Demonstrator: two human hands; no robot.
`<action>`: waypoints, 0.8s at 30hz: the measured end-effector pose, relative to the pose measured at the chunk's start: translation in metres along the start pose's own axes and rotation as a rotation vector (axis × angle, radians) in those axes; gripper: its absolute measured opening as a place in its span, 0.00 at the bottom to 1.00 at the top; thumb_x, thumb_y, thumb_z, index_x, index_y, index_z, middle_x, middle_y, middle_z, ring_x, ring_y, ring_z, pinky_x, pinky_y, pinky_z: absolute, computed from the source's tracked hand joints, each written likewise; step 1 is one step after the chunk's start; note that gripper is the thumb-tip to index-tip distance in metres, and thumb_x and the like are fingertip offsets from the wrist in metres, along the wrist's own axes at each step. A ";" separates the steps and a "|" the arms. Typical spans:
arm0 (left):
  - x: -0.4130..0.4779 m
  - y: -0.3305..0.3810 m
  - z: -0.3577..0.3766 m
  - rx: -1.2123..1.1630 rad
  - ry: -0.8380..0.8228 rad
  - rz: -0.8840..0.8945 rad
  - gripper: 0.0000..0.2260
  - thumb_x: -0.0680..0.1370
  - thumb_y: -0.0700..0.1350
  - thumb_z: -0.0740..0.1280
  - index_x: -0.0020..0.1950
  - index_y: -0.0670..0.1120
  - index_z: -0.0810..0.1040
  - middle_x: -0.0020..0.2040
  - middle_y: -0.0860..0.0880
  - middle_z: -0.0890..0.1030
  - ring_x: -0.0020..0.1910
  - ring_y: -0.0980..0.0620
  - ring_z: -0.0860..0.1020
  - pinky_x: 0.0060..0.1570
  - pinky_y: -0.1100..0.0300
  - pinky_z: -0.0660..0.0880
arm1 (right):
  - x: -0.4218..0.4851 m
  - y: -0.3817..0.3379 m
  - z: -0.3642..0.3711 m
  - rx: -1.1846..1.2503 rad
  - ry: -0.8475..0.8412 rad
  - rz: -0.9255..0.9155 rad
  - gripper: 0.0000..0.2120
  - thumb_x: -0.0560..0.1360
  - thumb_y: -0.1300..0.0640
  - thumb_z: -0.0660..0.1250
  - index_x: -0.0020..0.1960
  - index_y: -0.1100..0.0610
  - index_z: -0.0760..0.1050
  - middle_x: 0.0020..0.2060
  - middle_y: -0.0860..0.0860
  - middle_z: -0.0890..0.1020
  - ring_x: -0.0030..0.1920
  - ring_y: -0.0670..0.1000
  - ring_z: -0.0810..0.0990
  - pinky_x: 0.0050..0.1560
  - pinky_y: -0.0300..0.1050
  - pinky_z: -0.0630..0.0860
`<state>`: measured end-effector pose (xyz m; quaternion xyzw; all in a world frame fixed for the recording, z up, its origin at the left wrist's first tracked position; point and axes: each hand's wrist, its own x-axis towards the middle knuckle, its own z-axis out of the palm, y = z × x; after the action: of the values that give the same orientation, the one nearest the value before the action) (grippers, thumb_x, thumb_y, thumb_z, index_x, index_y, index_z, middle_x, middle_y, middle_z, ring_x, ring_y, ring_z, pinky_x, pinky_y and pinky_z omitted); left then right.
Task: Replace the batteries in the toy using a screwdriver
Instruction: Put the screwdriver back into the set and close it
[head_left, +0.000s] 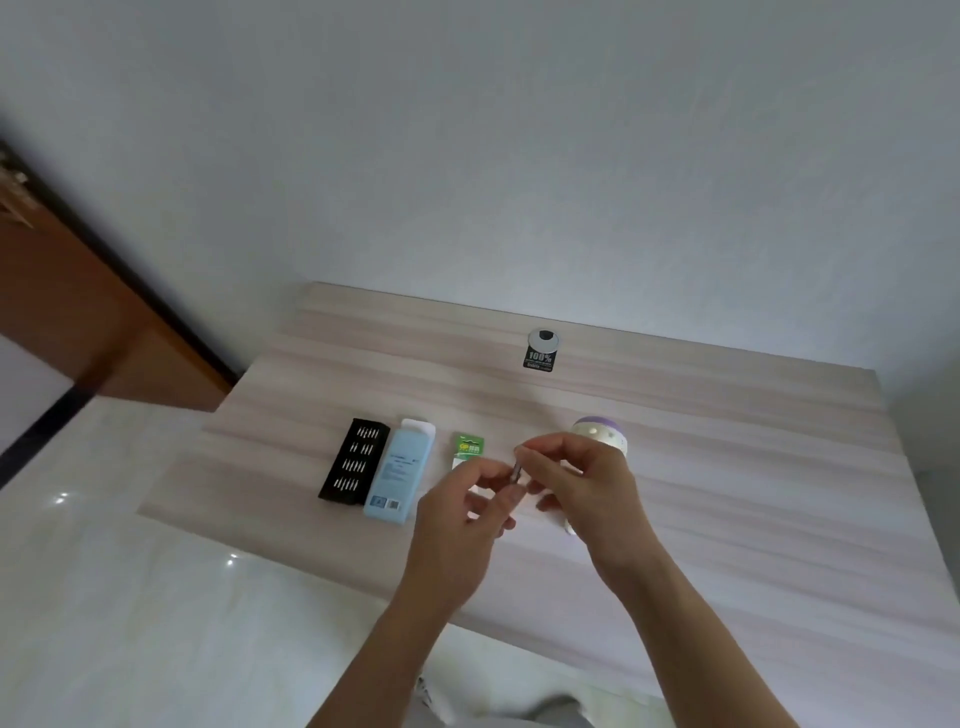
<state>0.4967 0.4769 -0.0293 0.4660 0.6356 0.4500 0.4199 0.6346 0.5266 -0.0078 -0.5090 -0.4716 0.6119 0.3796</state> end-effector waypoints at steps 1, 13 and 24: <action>0.002 -0.004 -0.008 0.003 0.017 -0.004 0.04 0.78 0.42 0.71 0.49 0.51 0.82 0.45 0.57 0.83 0.36 0.53 0.82 0.39 0.56 0.81 | 0.003 0.000 0.008 -0.002 -0.011 0.004 0.01 0.75 0.62 0.72 0.45 0.59 0.83 0.34 0.50 0.84 0.34 0.46 0.81 0.36 0.40 0.78; 0.051 -0.050 -0.137 0.082 0.023 0.028 0.08 0.78 0.46 0.72 0.48 0.60 0.79 0.46 0.58 0.83 0.40 0.53 0.82 0.42 0.56 0.81 | 0.050 0.009 0.143 -0.024 0.028 0.051 0.02 0.75 0.61 0.72 0.45 0.58 0.83 0.36 0.53 0.85 0.34 0.49 0.81 0.37 0.43 0.77; 0.116 -0.089 -0.247 0.153 -0.116 0.050 0.04 0.79 0.47 0.71 0.51 0.49 0.80 0.45 0.56 0.83 0.42 0.60 0.80 0.36 0.68 0.76 | 0.096 0.021 0.254 -0.029 0.146 0.132 0.03 0.75 0.59 0.72 0.44 0.57 0.83 0.36 0.53 0.84 0.35 0.49 0.81 0.37 0.42 0.77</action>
<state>0.2174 0.5309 -0.0687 0.5379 0.6309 0.3827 0.4077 0.3671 0.5635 -0.0446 -0.5876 -0.4169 0.5898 0.3647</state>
